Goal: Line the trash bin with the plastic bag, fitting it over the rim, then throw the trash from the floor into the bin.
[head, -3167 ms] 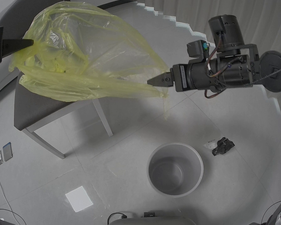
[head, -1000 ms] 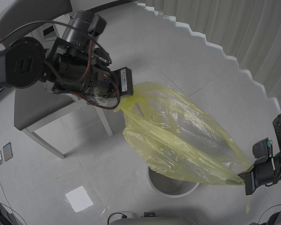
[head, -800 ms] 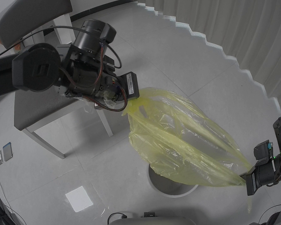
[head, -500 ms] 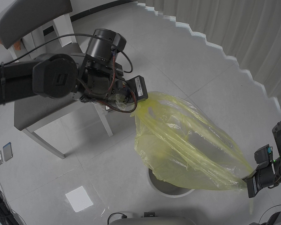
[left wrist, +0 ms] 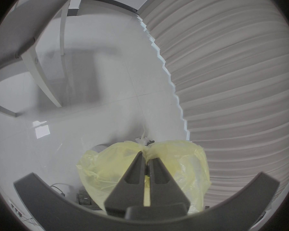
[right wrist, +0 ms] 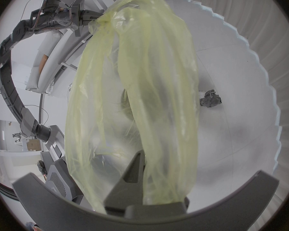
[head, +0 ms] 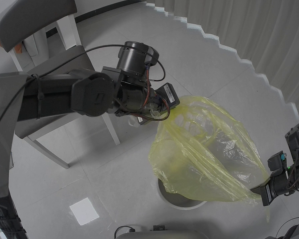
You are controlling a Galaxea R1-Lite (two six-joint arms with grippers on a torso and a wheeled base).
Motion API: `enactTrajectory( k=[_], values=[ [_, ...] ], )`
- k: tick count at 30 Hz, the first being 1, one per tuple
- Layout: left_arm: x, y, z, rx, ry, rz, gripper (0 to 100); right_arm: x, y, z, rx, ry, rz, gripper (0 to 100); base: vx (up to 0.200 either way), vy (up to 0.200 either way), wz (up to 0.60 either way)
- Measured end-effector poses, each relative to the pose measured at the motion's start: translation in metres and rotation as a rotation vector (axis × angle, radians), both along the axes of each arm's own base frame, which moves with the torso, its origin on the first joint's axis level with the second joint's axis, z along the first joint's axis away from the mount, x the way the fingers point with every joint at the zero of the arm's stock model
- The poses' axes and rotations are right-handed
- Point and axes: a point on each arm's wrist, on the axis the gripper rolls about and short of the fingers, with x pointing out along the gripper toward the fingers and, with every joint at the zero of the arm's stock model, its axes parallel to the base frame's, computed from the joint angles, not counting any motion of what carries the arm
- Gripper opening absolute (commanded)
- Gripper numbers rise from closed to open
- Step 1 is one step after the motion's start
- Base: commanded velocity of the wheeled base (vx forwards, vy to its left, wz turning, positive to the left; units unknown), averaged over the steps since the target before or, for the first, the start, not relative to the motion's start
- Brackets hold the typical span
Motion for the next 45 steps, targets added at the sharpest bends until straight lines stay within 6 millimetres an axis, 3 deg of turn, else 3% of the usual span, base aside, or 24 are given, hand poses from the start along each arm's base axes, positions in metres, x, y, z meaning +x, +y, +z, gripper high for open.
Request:
enactTrajectory(
  k=[11,26,36,45],
  values=[
    [0.003,-0.019,-0.012,-0.053,0.030,0.003,0,-0.002,-0.020,-0.003,-0.081,0.046,-0.014,0,0.000,0.000,0.00],
    [0.008,-0.023,-0.041,-0.029,0.126,0.047,0,0.004,-0.019,-0.002,-0.084,0.037,-0.006,0,0.000,0.000,0.00],
    [0.010,0.006,-0.082,0.119,0.199,0.041,0,0.050,0.004,-0.010,-0.076,-0.015,0.037,0,0.000,0.000,0.00],
    [0.014,0.028,-0.099,0.176,0.234,0.038,0,0.115,0.028,-0.022,-0.087,-0.011,0.048,0,0.000,0.000,0.00]
  ],
)
